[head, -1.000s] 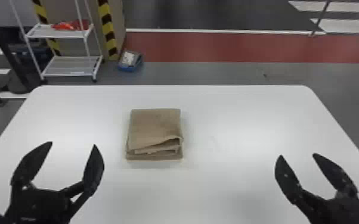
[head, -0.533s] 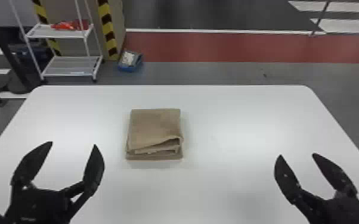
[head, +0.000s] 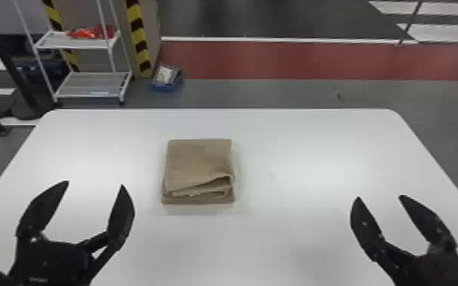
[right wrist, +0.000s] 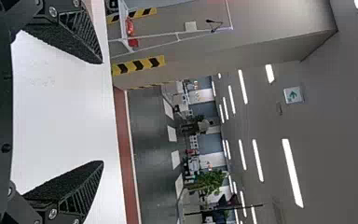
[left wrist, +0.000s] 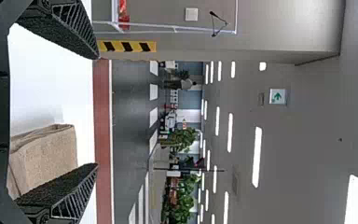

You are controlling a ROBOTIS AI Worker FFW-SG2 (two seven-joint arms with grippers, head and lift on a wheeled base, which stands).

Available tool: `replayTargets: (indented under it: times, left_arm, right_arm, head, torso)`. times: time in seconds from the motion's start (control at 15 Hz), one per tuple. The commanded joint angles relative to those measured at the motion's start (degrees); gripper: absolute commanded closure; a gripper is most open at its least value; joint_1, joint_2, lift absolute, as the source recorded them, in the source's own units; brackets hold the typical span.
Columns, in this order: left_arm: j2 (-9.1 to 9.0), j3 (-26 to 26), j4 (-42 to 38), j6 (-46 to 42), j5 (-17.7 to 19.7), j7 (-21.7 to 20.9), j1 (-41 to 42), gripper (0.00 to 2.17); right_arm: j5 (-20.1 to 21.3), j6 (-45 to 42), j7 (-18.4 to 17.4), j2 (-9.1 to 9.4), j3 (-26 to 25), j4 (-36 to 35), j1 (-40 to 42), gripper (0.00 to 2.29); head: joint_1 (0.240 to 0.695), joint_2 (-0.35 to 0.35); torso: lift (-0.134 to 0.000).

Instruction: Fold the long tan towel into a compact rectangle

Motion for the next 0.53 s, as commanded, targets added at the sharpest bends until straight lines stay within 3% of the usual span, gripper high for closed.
replayTargets:
  times: [0.0, 0.47]
  left_arm:
    - [0.0, -0.07, 0.18, 0.04, -0.03, 0.0, -0.09, 0.07]
    - [0.18, 0.11, 0.53, 0.04, -0.12, 0.09, -0.26, 0.07]
  right_arm:
    - [-0.01, -0.18, -0.07, 0.0, 0.3, 0.07, 0.0, 0.13]
    - [-0.01, -0.18, -0.07, -0.09, 0.47, 0.33, 0.0, 0.13]
  head:
    - [0.695, -0.019]
    - [0.695, -0.011]
  torso:
    - [-0.123]
    - [-0.123]
